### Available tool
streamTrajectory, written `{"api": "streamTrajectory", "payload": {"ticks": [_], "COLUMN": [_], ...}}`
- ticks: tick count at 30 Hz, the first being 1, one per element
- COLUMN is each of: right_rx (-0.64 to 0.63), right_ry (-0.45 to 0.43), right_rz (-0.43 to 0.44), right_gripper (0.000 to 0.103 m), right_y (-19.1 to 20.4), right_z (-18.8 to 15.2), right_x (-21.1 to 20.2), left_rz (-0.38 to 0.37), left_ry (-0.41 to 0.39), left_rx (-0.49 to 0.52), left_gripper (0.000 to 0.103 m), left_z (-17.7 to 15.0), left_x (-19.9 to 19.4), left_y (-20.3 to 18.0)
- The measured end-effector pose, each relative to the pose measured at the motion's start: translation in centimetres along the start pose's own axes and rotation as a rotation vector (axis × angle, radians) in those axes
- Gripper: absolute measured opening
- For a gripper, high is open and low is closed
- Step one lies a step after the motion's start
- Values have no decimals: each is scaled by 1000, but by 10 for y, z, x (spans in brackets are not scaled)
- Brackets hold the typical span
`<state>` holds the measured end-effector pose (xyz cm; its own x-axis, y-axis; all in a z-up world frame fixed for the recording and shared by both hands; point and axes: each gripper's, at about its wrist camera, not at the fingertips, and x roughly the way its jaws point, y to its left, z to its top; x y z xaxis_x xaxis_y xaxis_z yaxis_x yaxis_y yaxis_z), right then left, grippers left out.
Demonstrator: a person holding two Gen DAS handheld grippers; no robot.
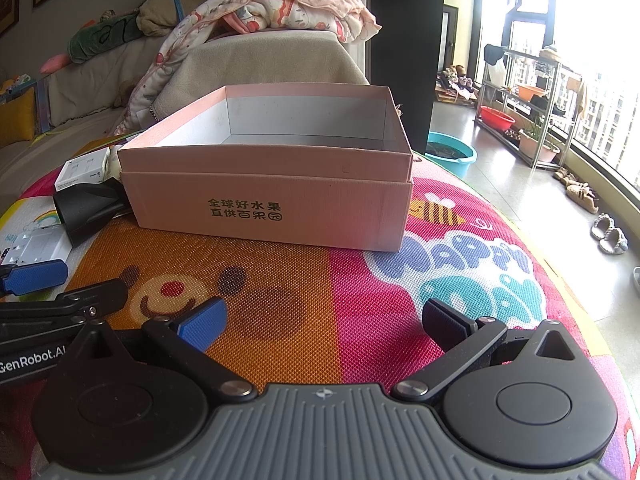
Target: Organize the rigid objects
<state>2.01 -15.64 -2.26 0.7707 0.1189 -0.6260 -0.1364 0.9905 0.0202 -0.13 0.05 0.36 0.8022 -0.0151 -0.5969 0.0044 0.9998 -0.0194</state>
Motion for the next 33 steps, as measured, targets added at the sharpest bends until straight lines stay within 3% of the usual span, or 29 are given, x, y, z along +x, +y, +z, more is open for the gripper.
{"api": "streamTrajectory", "payload": {"ticks": [6,11,13,17,19,21,24,26,29,33], "right_rx": [-15,-56,-55,-52,-52,-52,-54,-54,-52,-63], "right_ry": [20,79,93,98,96,95,91,88,82,82], "right_rz": [32,64,58,60,61,62,63,66,78,74], "right_gripper": [103,103,103,103,103,103,103,103,103,103], "right_y": [-4,-5,-5,-6,-6,-6,-6,-7,-9,-8], "right_z": [2,11,14,14,14,14,13,13,12,12], "right_x": [-1,4,5,5,5,5,5,4,2,2], "left_rz": [-79,-19,-56,-194,-238,-295,-362,-380,-401,-303], "left_ry": [-37,-137,-140,-84,-7,71,108,115,129,140], "left_rx": [16,74,130,185,188,150,83,78,171,279], "left_gripper": [69,69,68,68,67,67,67,67,67,67], "left_z": [-4,5,18,42,49,49,42,35,27,11], "left_x": [-23,-55,-54,-31,-11,9,21,17,2,-8], "left_y": [12,40,59,100,116,131,147,147,131,99]}}
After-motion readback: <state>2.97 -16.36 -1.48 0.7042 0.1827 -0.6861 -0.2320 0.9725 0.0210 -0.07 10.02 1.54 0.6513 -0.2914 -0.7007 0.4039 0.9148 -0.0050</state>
